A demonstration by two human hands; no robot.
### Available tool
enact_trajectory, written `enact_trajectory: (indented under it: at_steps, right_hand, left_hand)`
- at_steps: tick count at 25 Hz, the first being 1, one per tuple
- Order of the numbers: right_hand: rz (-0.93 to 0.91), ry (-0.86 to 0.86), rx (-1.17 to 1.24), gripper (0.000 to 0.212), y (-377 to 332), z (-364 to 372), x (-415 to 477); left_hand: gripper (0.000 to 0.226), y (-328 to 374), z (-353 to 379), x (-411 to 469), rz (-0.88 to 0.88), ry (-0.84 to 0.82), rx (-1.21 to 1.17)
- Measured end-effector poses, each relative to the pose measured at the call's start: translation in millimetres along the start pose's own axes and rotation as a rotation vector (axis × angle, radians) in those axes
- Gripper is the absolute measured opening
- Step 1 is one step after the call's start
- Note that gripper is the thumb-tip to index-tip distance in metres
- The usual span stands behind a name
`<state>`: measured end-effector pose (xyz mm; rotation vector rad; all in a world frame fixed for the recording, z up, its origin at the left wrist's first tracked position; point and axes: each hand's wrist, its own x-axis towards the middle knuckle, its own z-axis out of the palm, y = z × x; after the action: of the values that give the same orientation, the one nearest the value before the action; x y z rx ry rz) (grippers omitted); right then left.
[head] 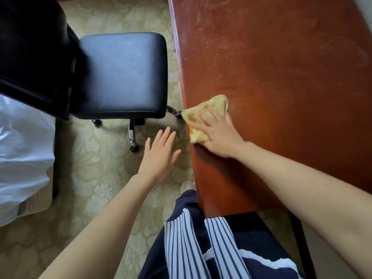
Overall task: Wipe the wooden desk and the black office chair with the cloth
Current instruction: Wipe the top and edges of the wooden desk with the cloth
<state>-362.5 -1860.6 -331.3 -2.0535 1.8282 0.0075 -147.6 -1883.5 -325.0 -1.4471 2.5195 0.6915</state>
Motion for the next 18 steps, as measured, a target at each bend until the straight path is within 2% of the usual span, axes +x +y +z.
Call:
enact_trajectory:
  at_steps: [3, 6, 11, 14, 18]
  right_hand:
    - [-0.2, 0.035, 0.036, 0.055, -13.1, 18.8, -52.3]
    - [-0.35, -0.001, -0.006, 0.05, -9.9, 31.1, -97.8]
    - [-0.645, -0.111, -0.181, 0.065, 42.8, 16.3, -126.1]
    - [-0.68, -0.202, -0.221, 0.07, 83.3, -6.8, -113.0]
    - [-0.589, -0.149, -0.169, 0.062, 119.8, -29.7, -82.2]
  left_hand:
    - [0.057, 5.9, -0.6, 8.5, 0.031, -0.001, -0.015]
    - [0.057, 17.3, -4.4, 18.1, 0.07, 0.006, -0.024]
    - [0.06, 42.2, -0.9, 19.3, 0.045, 0.031, -0.04]
    - [0.066, 55.0, 7.4, 4.9, -0.054, 0.016, -0.098]
    - [0.074, 69.1, 23.5, -17.2, -0.153, -0.047, -0.152]
